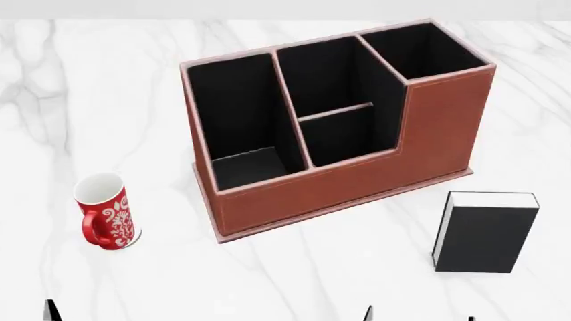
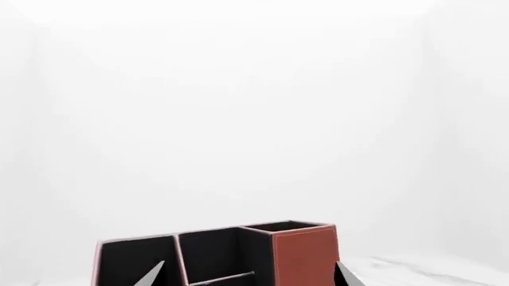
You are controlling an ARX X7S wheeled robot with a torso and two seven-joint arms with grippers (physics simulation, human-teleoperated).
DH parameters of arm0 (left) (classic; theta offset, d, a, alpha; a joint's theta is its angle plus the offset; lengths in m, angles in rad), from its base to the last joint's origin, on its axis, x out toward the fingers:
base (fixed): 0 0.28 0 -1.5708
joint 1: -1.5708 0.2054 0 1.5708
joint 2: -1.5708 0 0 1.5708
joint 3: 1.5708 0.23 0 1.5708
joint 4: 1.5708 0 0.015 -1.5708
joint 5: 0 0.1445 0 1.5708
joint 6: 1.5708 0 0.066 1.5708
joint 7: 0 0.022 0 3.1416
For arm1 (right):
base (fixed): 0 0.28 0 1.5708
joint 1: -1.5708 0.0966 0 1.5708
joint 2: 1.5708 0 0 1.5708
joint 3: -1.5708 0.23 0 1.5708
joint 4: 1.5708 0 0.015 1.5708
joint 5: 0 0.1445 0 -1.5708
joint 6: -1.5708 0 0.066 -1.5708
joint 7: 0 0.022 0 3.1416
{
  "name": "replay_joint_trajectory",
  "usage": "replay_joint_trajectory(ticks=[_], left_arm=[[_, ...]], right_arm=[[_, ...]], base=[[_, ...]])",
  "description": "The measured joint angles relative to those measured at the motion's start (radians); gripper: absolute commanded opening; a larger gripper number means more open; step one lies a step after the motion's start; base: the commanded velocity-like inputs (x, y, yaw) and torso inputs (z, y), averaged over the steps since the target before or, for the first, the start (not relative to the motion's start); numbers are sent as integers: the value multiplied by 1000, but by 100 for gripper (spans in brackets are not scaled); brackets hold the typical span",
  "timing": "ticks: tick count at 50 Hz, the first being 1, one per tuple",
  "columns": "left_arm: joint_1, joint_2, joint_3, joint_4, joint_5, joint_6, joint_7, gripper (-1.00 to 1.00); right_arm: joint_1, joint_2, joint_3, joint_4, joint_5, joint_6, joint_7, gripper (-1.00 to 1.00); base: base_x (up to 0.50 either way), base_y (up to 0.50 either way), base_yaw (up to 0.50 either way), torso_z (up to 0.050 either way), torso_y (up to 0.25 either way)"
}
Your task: Pick up the book and place it in the back compartment of the caddy.
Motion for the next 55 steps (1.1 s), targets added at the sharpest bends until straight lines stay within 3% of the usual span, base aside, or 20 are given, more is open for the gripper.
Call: replay_joint_trajectory(ticks=[18,55], left_arm=[[6,-14,1,-19,26,92,-56,100],[-5,-47,35,-36,35,99,-98,100]], right_arm=[[-3,12,-12,22,-16,-77,38,100],[9,47,-52,34,1,-75,74,100]], base=[[0,-7,0,0,0],[-3,-165,0,0,0]])
